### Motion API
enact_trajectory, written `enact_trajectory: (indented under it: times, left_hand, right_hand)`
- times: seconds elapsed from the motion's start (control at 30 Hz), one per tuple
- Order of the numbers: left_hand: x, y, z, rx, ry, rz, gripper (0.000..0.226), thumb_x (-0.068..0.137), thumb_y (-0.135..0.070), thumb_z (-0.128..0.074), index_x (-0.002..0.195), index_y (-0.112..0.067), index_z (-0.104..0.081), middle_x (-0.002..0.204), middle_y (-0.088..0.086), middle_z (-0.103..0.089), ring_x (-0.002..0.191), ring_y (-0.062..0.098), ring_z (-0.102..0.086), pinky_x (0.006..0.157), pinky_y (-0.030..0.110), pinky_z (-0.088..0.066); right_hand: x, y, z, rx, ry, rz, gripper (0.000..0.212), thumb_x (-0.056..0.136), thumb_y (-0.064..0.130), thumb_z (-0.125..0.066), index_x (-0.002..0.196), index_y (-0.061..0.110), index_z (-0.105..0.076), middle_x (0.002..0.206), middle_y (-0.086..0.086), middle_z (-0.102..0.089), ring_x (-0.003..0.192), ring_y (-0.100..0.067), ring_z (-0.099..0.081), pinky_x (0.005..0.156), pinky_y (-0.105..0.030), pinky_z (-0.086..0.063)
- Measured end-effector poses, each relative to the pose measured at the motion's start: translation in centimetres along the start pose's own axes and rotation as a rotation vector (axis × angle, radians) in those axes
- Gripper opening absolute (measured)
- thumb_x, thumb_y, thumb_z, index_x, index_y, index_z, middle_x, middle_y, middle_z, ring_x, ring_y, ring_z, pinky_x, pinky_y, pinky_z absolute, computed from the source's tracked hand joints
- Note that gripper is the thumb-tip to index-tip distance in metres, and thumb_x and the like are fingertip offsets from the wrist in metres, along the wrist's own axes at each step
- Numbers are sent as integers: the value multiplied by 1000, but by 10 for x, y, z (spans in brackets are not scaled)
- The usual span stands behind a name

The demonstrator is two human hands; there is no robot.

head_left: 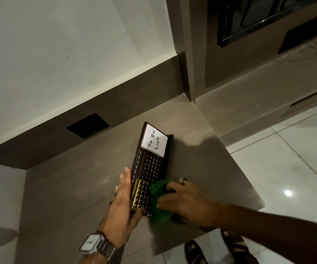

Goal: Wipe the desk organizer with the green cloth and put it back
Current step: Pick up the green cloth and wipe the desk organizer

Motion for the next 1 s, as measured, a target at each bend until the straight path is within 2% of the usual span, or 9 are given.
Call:
enact_trajectory:
  times: [0.13, 0.23, 0.37, 0.47, 0.57, 0.67, 0.77, 0.9, 1.0]
  left_hand:
    - [0, 3, -1, 17, -11, 22, 115, 78, -19, -68, 138, -48, 26, 152, -16, 10, 141, 12, 5, 111, 41, 1]
    - [-1, 3, -2, -3, -15, 36, 112, 78, -22, -67, 139, -47, 24, 154, -13, 9, 142, 15, 2, 111, 43, -3]
    - [0, 1, -2, -12, -15, 26, 112, 79, -22, -67, 141, -45, 23, 157, -8, 5, 144, 15, 2, 114, 51, -9]
    - [-1, -3, -1, -11, -12, -1, 112, 79, -22, -67, 140, -46, 25, 156, -11, 6, 143, 11, 4, 114, 47, -7]
    - [1, -6, -1, 16, -2, -17, 114, 79, -18, -67, 138, -46, 26, 155, -12, 7, 142, 9, 6, 115, 45, -5]
    - [1, -7, 0, 22, -13, -6, 116, 79, -15, -68, 137, -49, 26, 156, -9, 5, 143, 11, 4, 115, 46, -6]
    - [-1, -11, 1, 18, -23, -22, 118, 78, -13, -68, 133, -54, 27, 157, -8, 5, 143, 12, 3, 115, 46, -6]
    - [1, -11, 2, 22, -33, -23, 117, 77, -13, -69, 136, -52, 25, 158, -7, 3, 144, 15, -2, 116, 49, -11]
    - [-2, -11, 2, -5, -26, -7, 110, 77, -21, -67, 139, -48, 21, 157, -6, 1, 144, 17, -3, 115, 52, -13]
  right_hand:
    - [18, -73, 26, 11, -98, -244, 41, 75, 19, -71, 116, 25, -68, 122, 7, -67, 100, -21, -49, 74, -36, -49]
    - [31, -99, 24, -46, -47, -300, 45, 81, 22, -66, 125, 28, -61, 128, 9, -62, 104, -20, -44, 80, -39, -44]
    - [36, -103, 25, -58, -71, -320, 47, 76, 22, -70, 122, 27, -63, 124, 5, -63, 107, -23, -45, 80, -40, -44]
    - [31, -129, 41, -60, -203, -486, 45, 76, 14, -69, 119, 26, -64, 120, 2, -64, 104, -19, -43, 73, -31, -37]
    - [38, -159, 54, -40, -254, -628, 42, 78, 11, -68, 117, 28, -64, 115, 2, -65, 99, -16, -42, 74, -35, -35]
    - [42, -143, 46, -122, -211, -610, 41, 76, 11, -69, 115, 25, -65, 115, 0, -66, 100, -23, -50, 75, -37, -42]
    - [22, -92, 23, -51, -235, -466, 51, 64, 16, -80, 113, 15, -67, 118, -8, -67, 99, -34, -57, 73, -44, -50]
    - [0, -18, -12, -1, -130, -206, 45, 68, 27, -72, 113, 23, -67, 121, 1, -66, 99, -25, -54, 63, -32, -50]
    - [-4, -3, -2, 57, -86, -132, 44, 72, 26, -65, 116, 27, -65, 126, 5, -64, 101, -22, -52, 66, -31, -49]
Point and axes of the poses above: each hand's wrist, its own x-axis towards the middle knuckle, its own z-axis out of the back of the hand, y = z × x, the point moved 8 cm from there along x, towards the middle knuckle
